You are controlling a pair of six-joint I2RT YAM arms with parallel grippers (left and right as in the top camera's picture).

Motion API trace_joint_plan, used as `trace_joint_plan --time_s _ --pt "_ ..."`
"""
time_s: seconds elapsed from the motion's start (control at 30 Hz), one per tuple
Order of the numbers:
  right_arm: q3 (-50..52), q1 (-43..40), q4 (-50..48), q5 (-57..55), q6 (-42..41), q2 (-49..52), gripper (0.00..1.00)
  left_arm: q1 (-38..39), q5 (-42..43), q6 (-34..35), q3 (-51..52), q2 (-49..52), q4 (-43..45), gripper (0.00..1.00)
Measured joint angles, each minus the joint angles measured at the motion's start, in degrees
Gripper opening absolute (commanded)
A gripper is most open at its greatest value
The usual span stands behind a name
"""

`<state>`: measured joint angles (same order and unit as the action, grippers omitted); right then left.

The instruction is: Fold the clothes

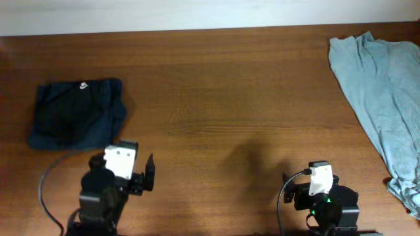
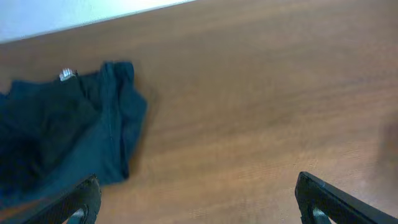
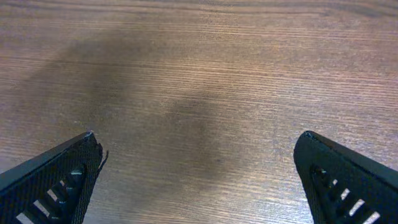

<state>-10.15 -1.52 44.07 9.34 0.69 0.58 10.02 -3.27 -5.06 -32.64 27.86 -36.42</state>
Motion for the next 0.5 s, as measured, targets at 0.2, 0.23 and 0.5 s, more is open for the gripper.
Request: trace_joint_plan --time_s 0.2,0.23,0.5 --pt "0.0 0.0 0.0 0.0 0.0 0.0 0.99 -0.7 0.0 0.0 8.5 -7.8 3.3 0.99" --pt "0.0 0.0 0.0 0.0 0.0 0.0 0.99 -0.7 0.1 0.0 8.9 -8.2 3.7 0.99" --pt "0.0 0.0 0.0 0.0 0.0 0.0 0.99 -2.3 0.1 0.7 19.4 -20.6 8.9 0.99"
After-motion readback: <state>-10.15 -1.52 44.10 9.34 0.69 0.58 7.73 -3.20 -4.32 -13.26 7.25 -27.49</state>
